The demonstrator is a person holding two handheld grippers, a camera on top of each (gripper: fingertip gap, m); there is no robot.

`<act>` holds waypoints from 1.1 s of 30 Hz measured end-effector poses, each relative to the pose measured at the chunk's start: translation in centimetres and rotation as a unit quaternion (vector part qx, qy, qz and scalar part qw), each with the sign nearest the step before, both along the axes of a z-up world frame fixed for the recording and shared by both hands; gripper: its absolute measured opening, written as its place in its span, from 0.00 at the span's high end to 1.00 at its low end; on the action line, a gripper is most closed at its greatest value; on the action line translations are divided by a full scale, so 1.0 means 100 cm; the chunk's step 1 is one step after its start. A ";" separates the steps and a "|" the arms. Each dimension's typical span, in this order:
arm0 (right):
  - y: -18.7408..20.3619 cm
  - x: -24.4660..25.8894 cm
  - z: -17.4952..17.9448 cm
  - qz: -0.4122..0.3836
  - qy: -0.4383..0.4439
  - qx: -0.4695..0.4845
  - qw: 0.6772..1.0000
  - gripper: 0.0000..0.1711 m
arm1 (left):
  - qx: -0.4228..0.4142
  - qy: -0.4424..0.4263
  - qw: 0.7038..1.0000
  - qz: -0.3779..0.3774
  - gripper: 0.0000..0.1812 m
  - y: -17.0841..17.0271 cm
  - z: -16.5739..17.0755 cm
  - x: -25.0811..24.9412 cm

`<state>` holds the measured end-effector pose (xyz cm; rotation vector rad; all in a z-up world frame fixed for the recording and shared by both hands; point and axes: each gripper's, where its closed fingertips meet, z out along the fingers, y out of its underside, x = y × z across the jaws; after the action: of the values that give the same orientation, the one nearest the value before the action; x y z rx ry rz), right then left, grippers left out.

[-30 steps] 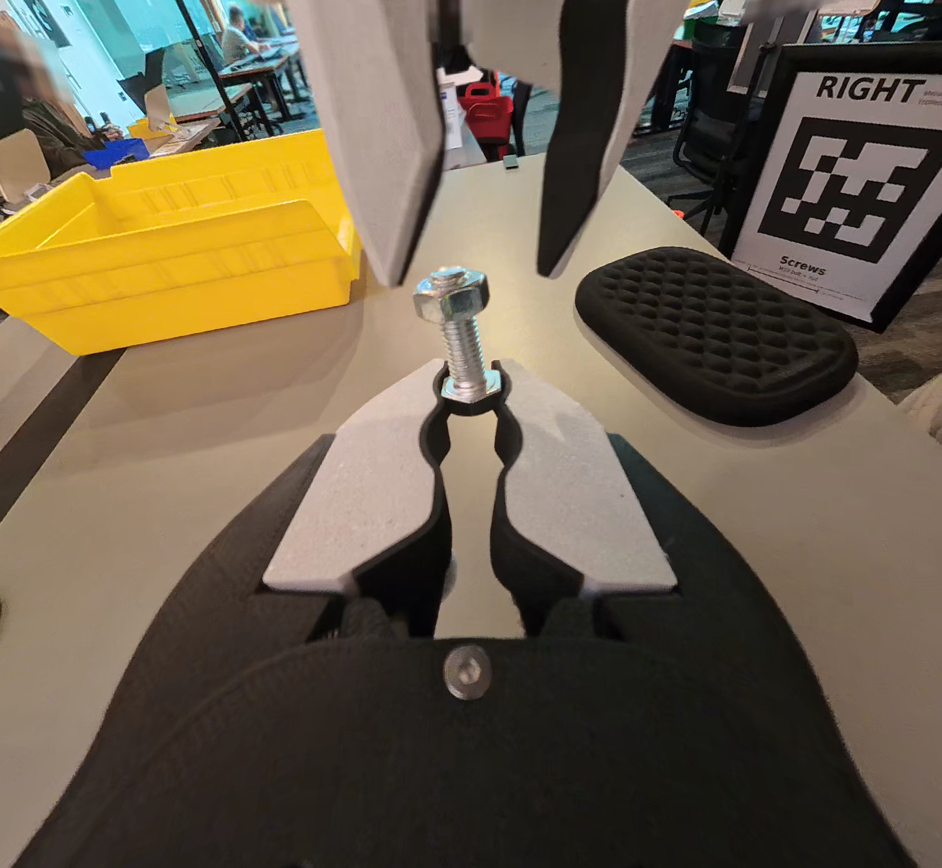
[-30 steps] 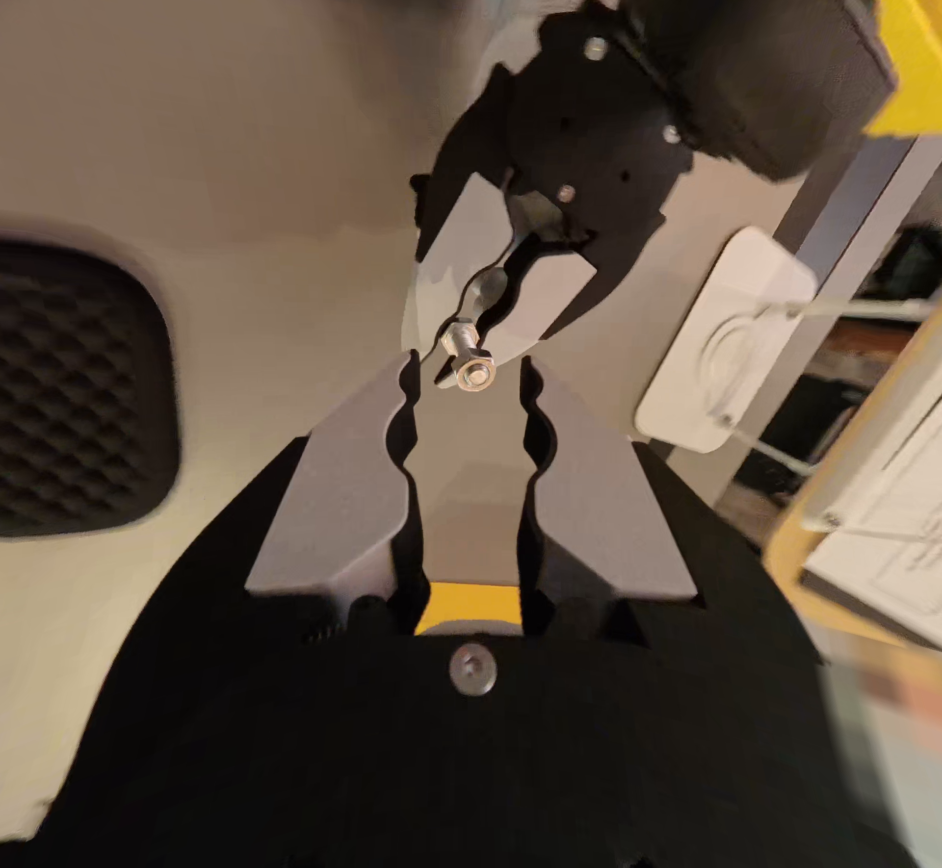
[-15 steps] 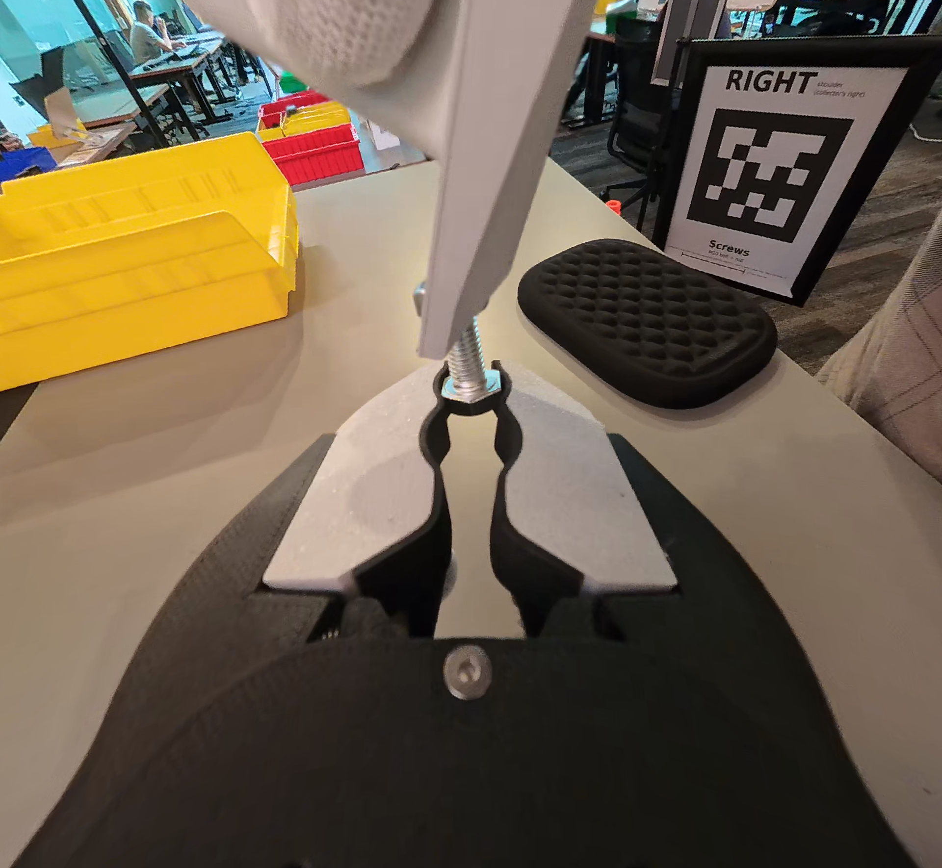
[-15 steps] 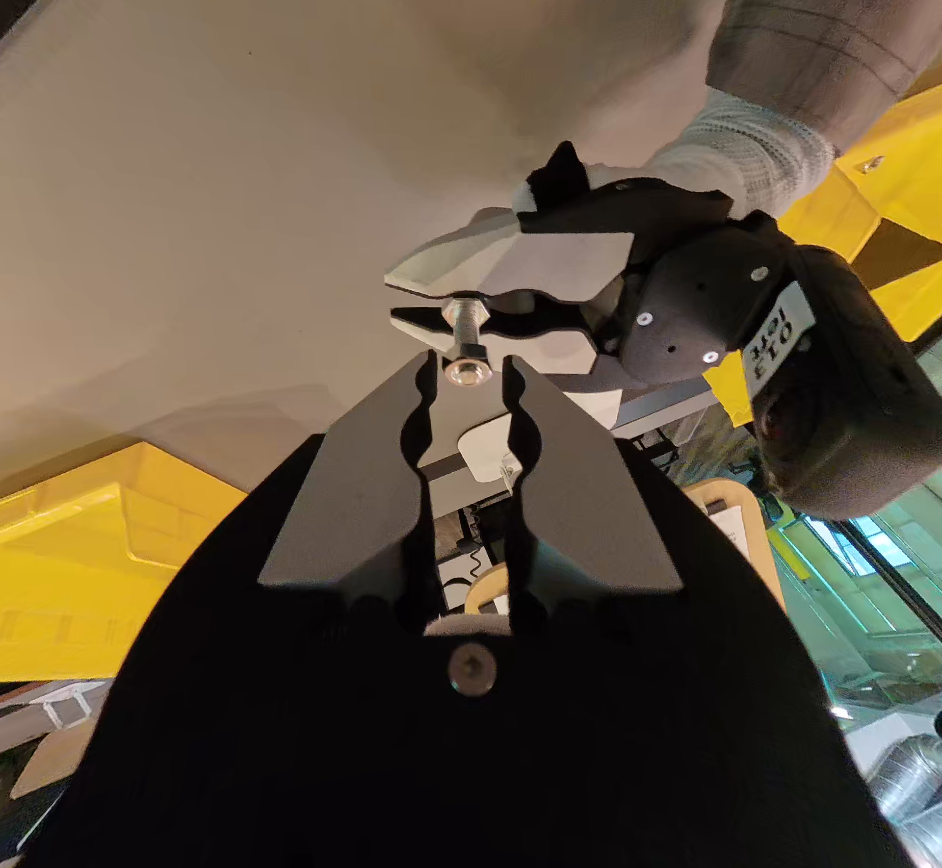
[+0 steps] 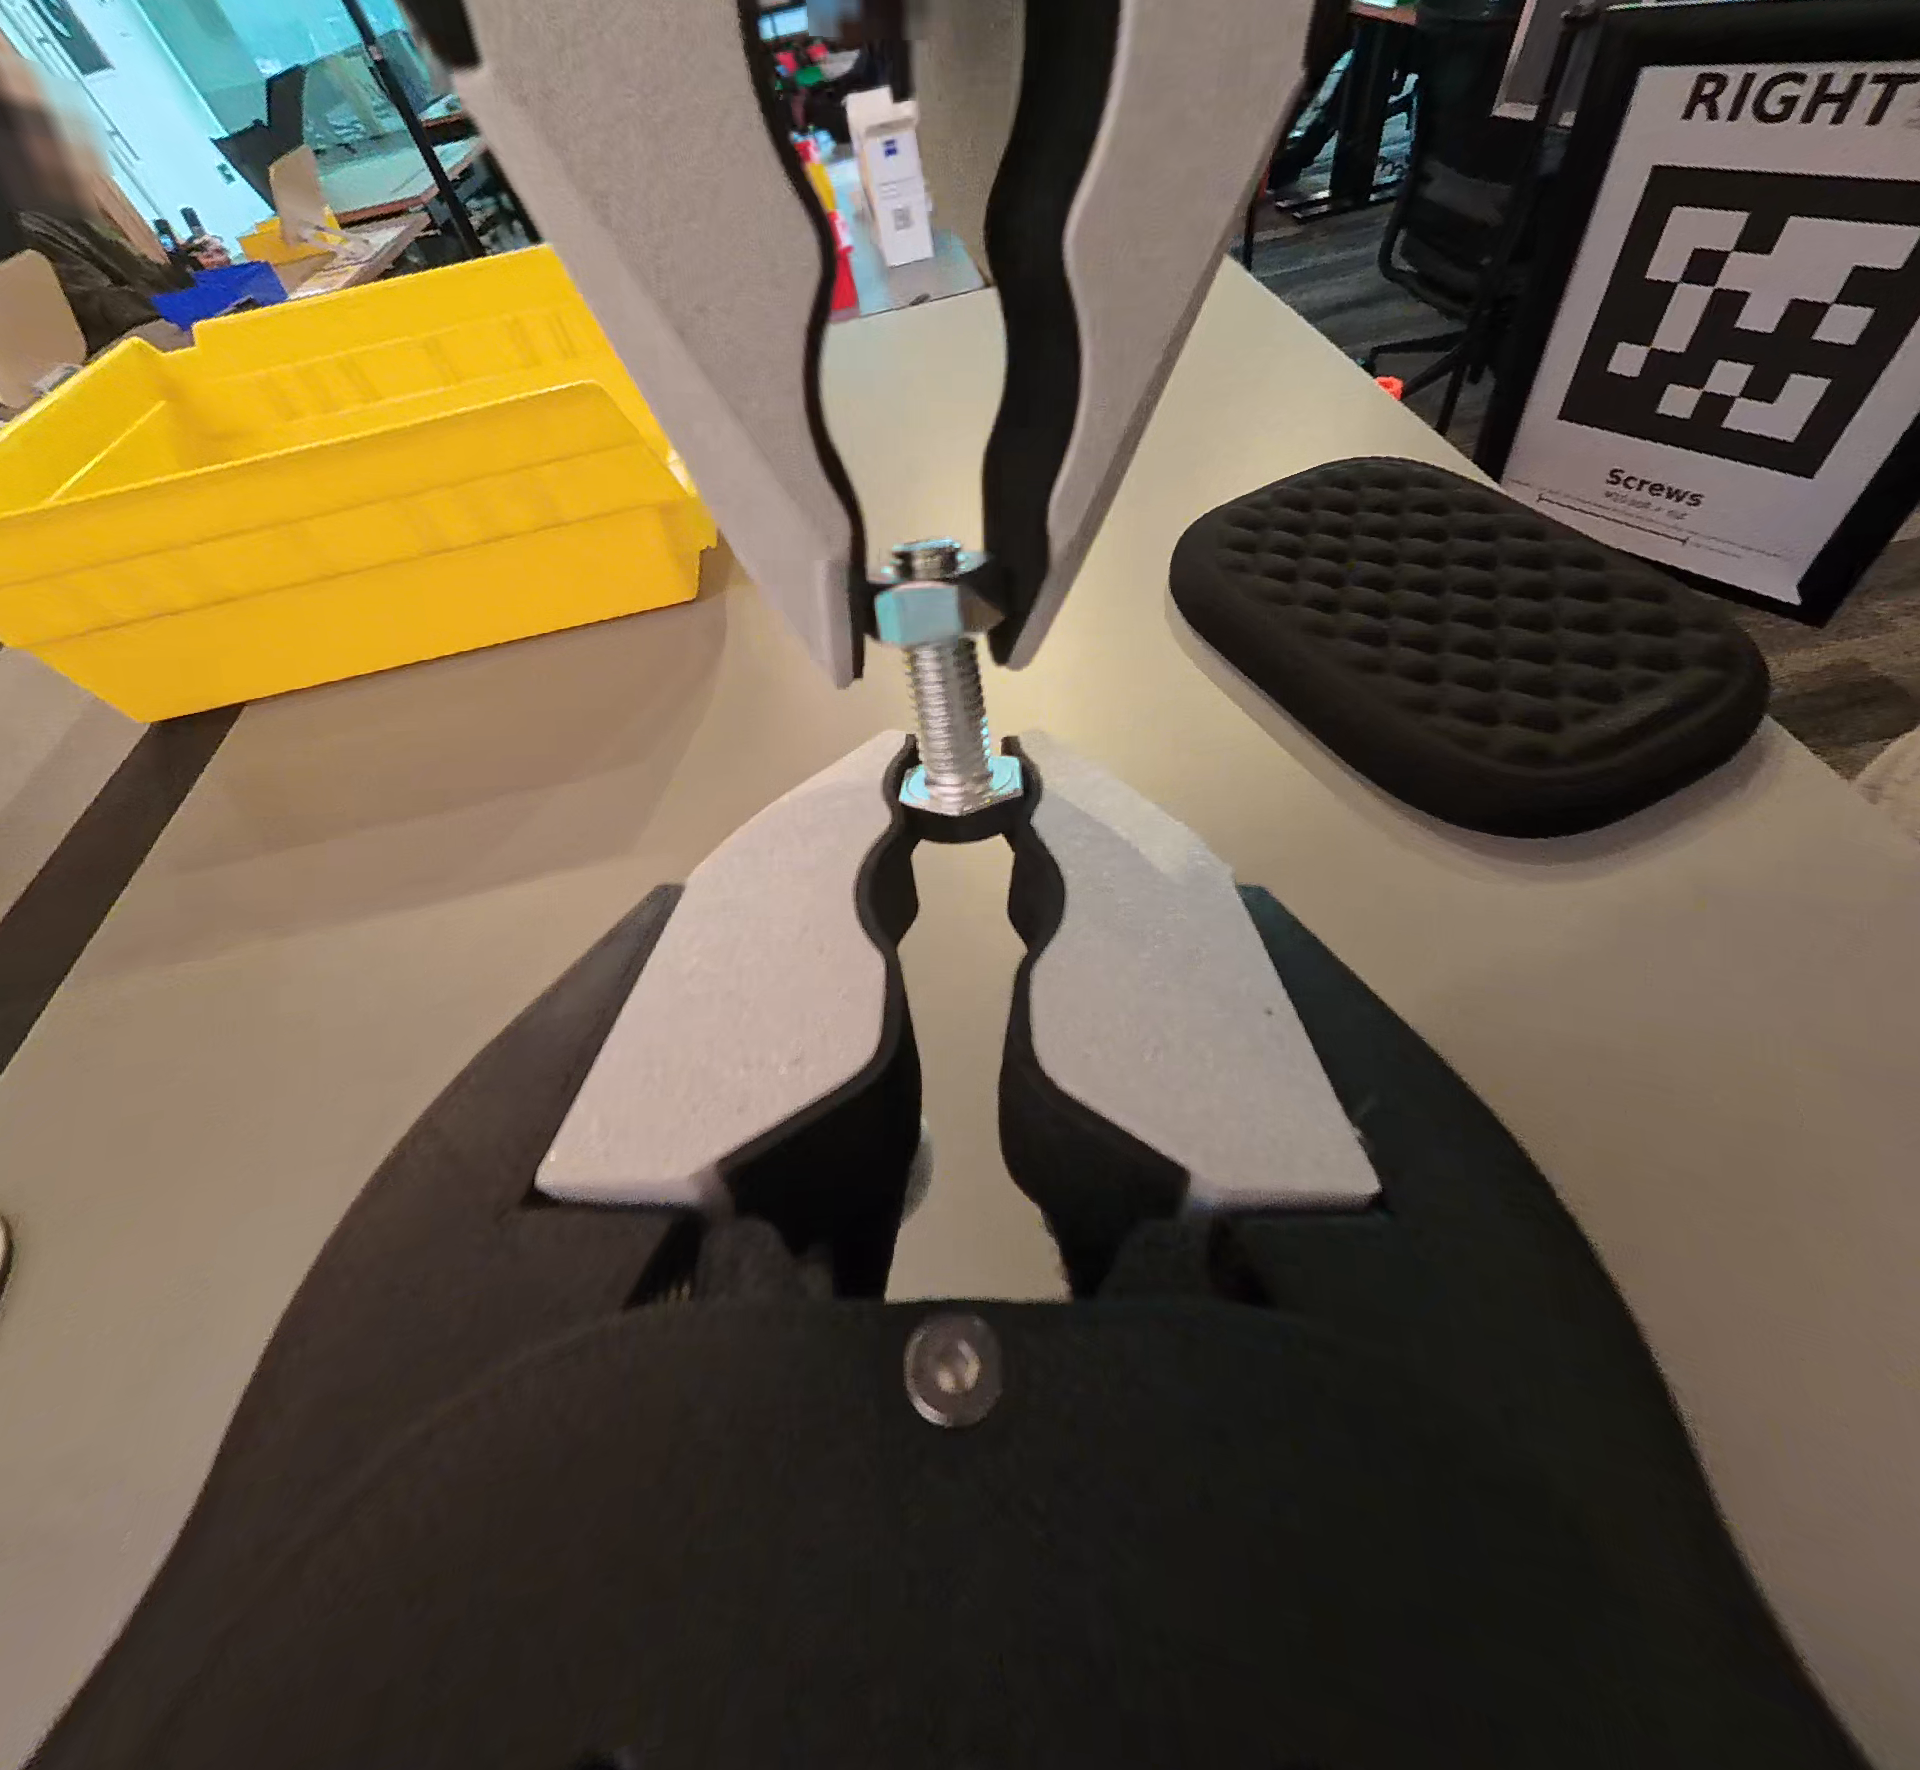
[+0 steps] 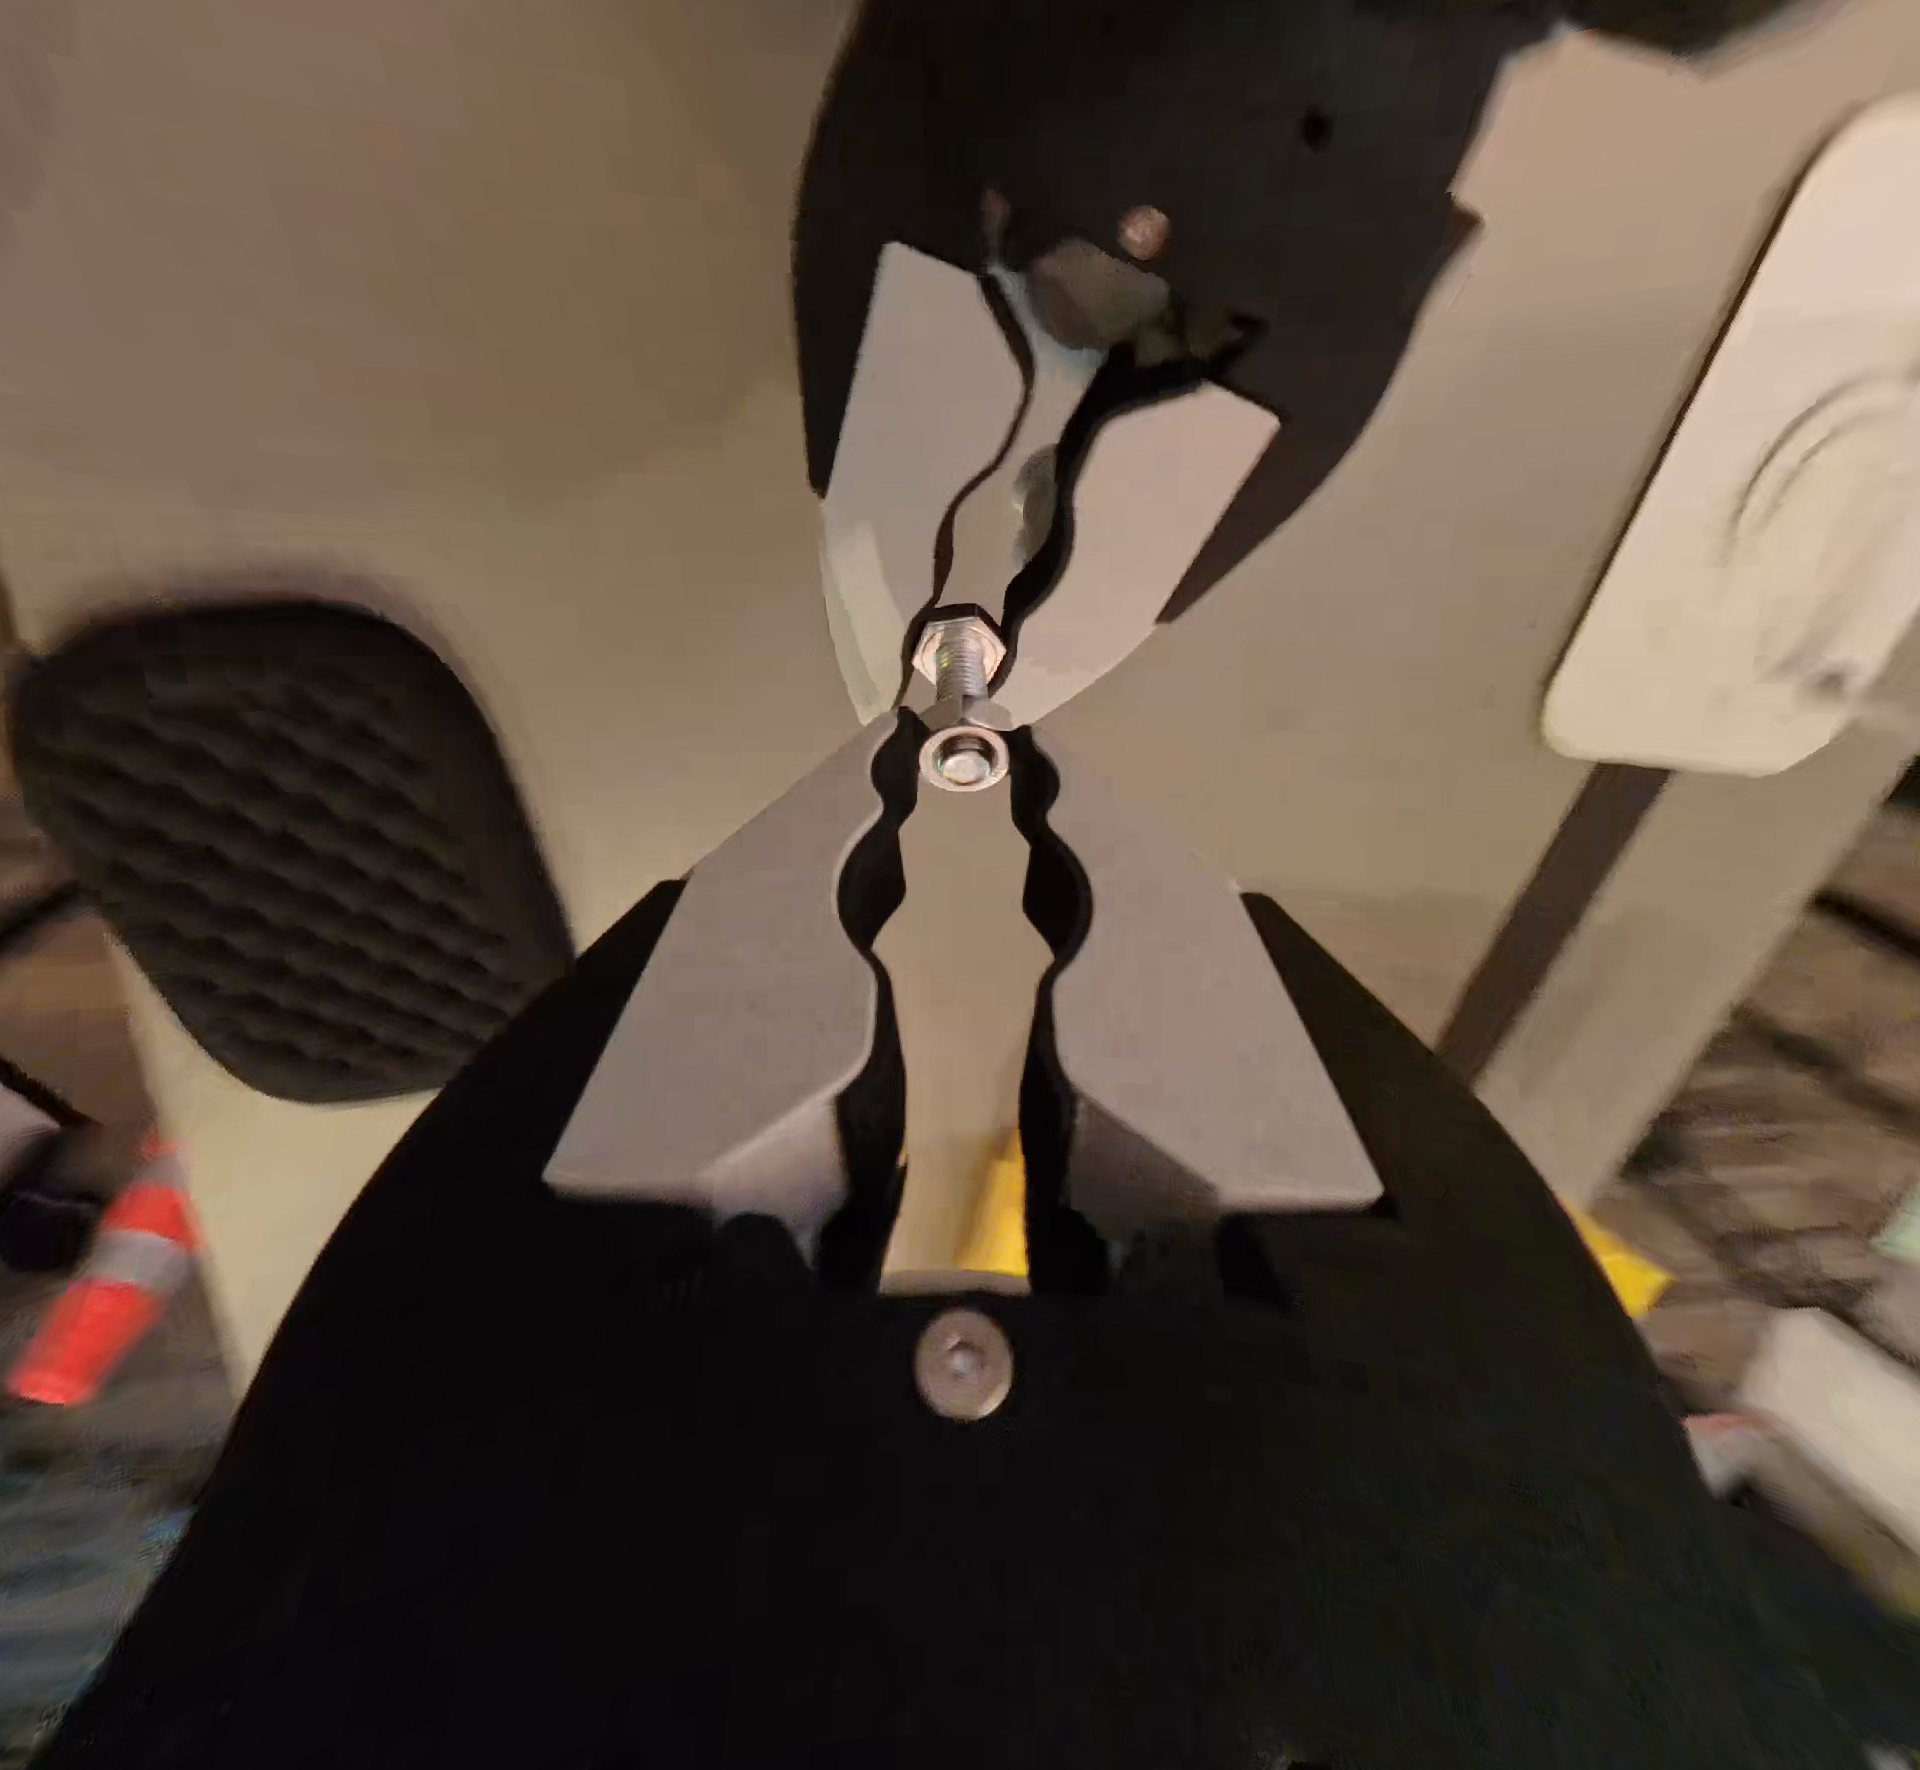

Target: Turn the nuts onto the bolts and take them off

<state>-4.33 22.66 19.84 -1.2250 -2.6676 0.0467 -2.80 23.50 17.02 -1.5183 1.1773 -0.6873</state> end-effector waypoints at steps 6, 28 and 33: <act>-0.001 -0.006 0.004 -0.274 0.029 -0.174 0.945 0.91 | 0.001 -0.013 1.000 0.016 0.93 0.005 0.004 -0.003; -0.007 -0.003 0.021 0.266 0.094 0.116 0.952 0.76 | -0.020 -0.036 0.999 -0.035 0.93 -0.011 0.008 0.007; -0.007 0.000 0.010 0.388 0.050 0.181 0.902 0.83 | -0.019 -0.035 0.998 -0.045 0.93 -0.015 0.009 0.009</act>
<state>-4.28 21.93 20.87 -0.0133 -2.7135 -0.2484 -1.93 21.96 17.88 -1.4676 1.1910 -0.8211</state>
